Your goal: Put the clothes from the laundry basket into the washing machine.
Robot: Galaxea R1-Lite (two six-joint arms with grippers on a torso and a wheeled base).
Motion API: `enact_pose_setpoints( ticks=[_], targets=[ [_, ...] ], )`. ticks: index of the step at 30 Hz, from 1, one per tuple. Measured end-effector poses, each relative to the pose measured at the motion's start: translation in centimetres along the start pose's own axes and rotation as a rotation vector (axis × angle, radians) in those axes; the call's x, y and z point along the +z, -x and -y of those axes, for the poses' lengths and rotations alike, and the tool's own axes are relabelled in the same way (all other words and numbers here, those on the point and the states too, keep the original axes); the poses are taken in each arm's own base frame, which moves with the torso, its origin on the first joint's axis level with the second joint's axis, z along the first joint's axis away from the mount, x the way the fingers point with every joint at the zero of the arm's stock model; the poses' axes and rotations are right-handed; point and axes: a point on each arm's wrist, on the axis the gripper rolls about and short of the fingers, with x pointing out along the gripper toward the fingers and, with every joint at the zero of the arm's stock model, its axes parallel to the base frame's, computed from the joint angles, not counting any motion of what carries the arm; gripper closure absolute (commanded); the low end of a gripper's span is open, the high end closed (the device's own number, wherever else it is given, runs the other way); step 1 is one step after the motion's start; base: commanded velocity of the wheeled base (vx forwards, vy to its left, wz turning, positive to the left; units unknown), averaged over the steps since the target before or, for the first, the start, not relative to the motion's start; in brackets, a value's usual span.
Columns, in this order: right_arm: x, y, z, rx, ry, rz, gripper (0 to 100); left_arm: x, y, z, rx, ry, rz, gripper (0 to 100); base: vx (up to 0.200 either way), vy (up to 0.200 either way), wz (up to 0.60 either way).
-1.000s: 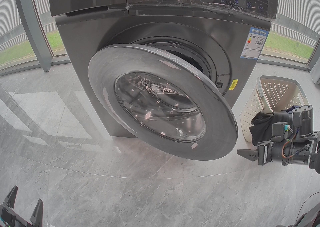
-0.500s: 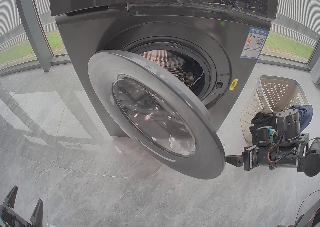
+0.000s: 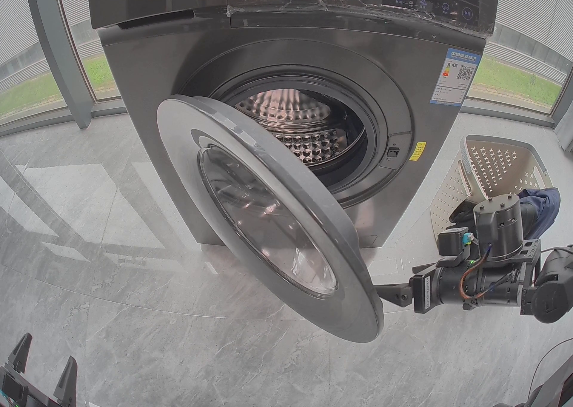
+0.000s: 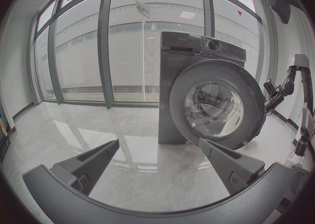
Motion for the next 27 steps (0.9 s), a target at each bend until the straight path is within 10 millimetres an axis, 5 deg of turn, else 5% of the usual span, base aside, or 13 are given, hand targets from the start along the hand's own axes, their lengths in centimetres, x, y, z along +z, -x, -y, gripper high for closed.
enact_pose_setpoints(
  ticks=[10, 16, 27],
  targets=[
    [-0.6, -0.5, -3.0, 0.070, 0.047, -0.021, 0, 0.0, 0.0, 0.0, 0.000, 0.000, 0.000, 0, 0.000, 0.000, 0.00],
    [1.2, -1.5, -1.8, 0.013, 0.012, 0.063, 0, 0.0, 0.0, 0.0, 0.000, -0.001, 0.000, 0, 0.000, 0.000, 0.00],
    [4.0, -6.5, -0.2, -0.066, -0.032, 0.131, 0, 0.0, 0.0, 0.0, 0.000, -0.001, 0.000, 0, 0.000, 0.000, 0.00]
  ],
)
